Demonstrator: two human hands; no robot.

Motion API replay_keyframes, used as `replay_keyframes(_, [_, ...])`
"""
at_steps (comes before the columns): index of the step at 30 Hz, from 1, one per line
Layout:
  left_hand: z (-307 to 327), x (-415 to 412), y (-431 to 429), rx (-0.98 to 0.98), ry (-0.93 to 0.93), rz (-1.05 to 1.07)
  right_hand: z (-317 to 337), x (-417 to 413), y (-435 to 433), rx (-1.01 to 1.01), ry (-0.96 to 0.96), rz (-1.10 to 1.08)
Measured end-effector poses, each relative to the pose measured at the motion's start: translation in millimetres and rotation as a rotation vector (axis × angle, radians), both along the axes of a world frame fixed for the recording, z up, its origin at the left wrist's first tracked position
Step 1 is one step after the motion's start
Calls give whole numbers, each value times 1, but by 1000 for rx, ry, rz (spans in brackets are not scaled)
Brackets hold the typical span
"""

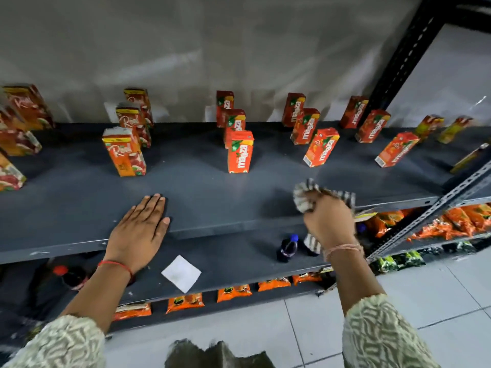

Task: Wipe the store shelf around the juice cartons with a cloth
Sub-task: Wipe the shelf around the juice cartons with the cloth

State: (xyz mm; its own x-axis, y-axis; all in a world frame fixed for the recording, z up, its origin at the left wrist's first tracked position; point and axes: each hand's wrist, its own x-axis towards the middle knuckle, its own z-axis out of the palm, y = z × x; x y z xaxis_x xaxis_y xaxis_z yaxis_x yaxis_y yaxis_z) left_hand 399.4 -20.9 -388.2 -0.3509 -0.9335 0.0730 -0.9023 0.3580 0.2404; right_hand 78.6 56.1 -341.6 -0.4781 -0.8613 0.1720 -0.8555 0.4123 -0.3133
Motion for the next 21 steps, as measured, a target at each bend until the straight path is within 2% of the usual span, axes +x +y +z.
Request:
replay_keyframes(3, [-2, 38, -5, -28, -1, 37, 0, 78, -28, -225, -337, 228])
replay_keyframes(5, [-4, 61, -7, -34, 3, 64, 2, 126, -50, -253, -543, 361])
replay_keyframes(6, [-5, 72, -8, -37, 4, 76, 0, 149, -63, -213, -556, 416])
replay_keyframes(8, [-6, 90, -10, -32, 12, 104, -13, 183, -94, -56, -433, 431])
replay_keyframes(10, [-6, 103, -14, -23, 32, 162, -26, 198, -125, 153, -212, 321])
replay_keyframes(11, [-5, 108, -17, -23, 45, 195, -30, 200, -141, 221, -160, 273])
replay_keyframes(14, [-8, 115, -23, -52, 47, 246, -30, 198, -186, 258, -118, 203])
replay_keyframes(18, [-12, 115, -27, -51, 22, 272, -28, 200, -249, 306, -85, 269])
replay_keyframes(21, [-12, 118, -27, -58, -3, 258, -12, 204, -270, 223, -122, 288])
